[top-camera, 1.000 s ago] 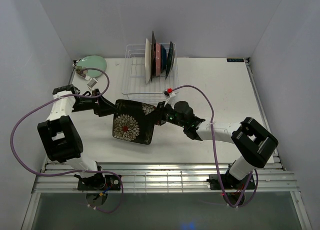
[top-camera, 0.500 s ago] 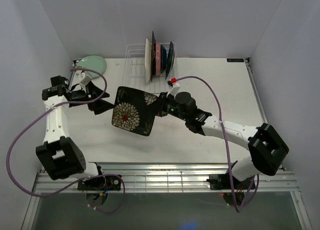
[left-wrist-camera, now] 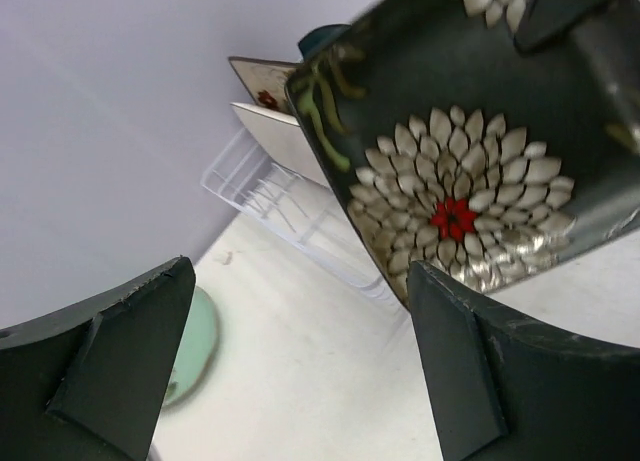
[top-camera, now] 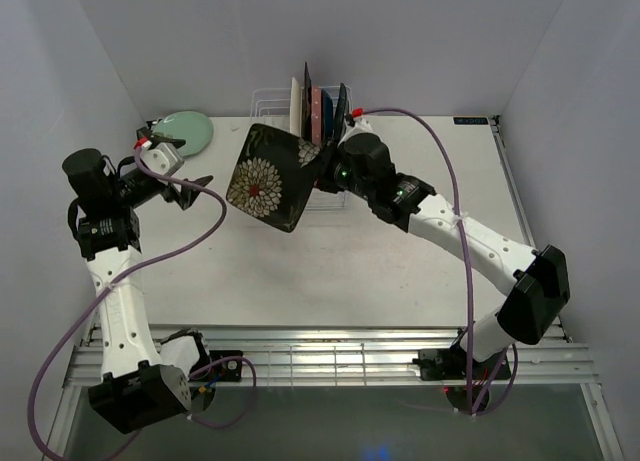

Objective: Load the plates into the dish rack
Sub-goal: Insert the plate into the dish rack.

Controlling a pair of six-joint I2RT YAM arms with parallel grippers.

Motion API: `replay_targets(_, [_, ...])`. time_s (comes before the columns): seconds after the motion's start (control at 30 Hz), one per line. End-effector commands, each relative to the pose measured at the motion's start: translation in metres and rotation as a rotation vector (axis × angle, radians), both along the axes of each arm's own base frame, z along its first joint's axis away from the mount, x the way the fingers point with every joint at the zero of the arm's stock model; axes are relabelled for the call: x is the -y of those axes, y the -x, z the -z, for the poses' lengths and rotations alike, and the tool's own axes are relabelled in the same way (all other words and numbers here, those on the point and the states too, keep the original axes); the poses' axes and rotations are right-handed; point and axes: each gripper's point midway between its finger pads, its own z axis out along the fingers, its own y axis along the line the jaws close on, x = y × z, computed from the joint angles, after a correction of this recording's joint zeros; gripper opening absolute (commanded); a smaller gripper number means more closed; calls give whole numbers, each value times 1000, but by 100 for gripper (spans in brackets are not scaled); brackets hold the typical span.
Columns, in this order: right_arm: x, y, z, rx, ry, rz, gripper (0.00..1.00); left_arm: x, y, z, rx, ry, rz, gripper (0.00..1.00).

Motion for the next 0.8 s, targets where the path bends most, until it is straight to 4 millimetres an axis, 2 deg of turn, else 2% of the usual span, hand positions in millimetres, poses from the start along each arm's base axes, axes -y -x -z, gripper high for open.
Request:
replay_targets(0.0, [20, -15, -122, 105, -248, 125, 8, -1, 5, -33, 234, -106, -11, 98])
replay_targets(0.2, [46, -31, -152, 54, -355, 201, 8, 20, 32, -42, 429, -224, 91, 98])
replay_targets(0.23, [47, -31, -155, 46, -373, 197, 8, 24, 37, -44, 482, -250, 113, 98])
replay_targets(0.27, [47, -31, -165, 49, -395, 189, 8, 31, 44, -36, 515, -263, 137, 98])
replay_targets(0.3, [41, -34, -161, 18, -404, 174, 8, 34, 46, -34, 543, -269, 147, 98])
replay_targets(0.33, [38, -35, -162, 5, -412, 161, 8, 37, 47, -40, 614, -290, 153, 98])
replay_targets(0.37, [31, -35, -164, -7, -422, 129, 8, 40, 48, -36, 621, -288, 166, 98])
replay_targets(0.47, [24, -37, -166, -38, -448, 112, 8, 50, 41, -34, 654, -303, 203, 98])
replay_targets(0.6, [24, -43, -160, -83, -474, 122, 8, 60, 27, -10, 780, -429, 225, 98])
replay_targets(0.63, [23, -40, -161, -94, -485, 103, 8, 59, 19, -8, 814, -473, 204, 98])
replay_targets(0.67, [20, -35, -163, -94, -496, 75, 8, 68, 18, -6, 829, -477, 220, 98])
replay_targets(0.73, [20, -33, -161, -99, -500, 63, 8, 73, 11, 4, 872, -536, 217, 98])
replay_targets(0.77, [20, -30, -163, -99, -506, 49, 8, 84, 8, 6, 883, -551, 212, 98])
